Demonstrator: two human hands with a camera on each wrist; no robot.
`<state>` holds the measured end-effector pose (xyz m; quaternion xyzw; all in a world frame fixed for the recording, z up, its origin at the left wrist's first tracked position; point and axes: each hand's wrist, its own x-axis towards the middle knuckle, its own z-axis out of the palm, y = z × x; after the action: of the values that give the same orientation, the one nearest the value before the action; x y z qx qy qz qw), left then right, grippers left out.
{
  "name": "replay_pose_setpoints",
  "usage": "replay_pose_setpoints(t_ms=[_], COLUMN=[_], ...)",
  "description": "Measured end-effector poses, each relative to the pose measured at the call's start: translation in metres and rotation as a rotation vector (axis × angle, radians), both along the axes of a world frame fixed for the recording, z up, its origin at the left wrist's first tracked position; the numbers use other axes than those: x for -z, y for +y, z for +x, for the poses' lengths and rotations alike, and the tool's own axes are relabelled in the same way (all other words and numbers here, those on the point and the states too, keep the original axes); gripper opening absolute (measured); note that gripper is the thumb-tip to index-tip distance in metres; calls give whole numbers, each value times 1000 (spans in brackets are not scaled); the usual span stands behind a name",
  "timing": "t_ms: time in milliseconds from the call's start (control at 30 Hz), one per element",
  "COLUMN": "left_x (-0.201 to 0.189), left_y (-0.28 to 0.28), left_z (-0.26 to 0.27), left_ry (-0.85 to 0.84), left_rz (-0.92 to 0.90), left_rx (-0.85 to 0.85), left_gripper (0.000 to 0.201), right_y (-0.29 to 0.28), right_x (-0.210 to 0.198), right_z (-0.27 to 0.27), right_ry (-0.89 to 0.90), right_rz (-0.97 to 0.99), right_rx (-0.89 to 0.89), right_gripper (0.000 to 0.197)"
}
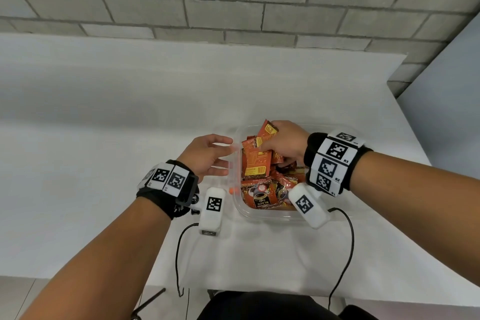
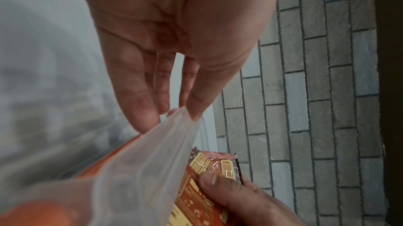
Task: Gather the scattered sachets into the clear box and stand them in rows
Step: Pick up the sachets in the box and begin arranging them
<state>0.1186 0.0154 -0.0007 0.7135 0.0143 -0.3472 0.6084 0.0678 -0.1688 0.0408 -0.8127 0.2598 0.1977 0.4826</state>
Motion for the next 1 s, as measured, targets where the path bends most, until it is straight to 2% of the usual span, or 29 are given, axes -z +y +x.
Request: replay_pose_setpoints(t_ms=[100,233,400,633,733,800,900,967,1000], left_x=[-1,-1,-1,-3,-9,-18,-40,-60,-69], left_y=[0,-1,-1,1,5,7,4,-7,-15], left_z=[0,0,0,-2,-5,-7,-13,-24,-30], left_ry=[-3,-10,-9,-18,-37,-99,-340,-453,-442], left_rz=[-2,9,12,0,8,29,56,-31,-107], left_rx=[-3,2,1,-21,-76,-132,-181,-152,-122], left_gripper=[20,19,19,25,18,16,21,26,33], right_y=[5,12,17,-3,-22,-33,-44,-48,-49], right_x=[3,5,9,-1,-14,-23,-37,-45,-49], right_z=[0,4,7,-3,-14,-25,-44,-58,-64], right_ry=[20,80,119,-34,-138,-190,-290,-361,-394], right_rz=[3,62,130,198,244,308,448,553,588], right_rx=[-52,-57,-54,-3,54,74,68,47,25], right_gripper=[38,32,34,21,25,30,33,36,38])
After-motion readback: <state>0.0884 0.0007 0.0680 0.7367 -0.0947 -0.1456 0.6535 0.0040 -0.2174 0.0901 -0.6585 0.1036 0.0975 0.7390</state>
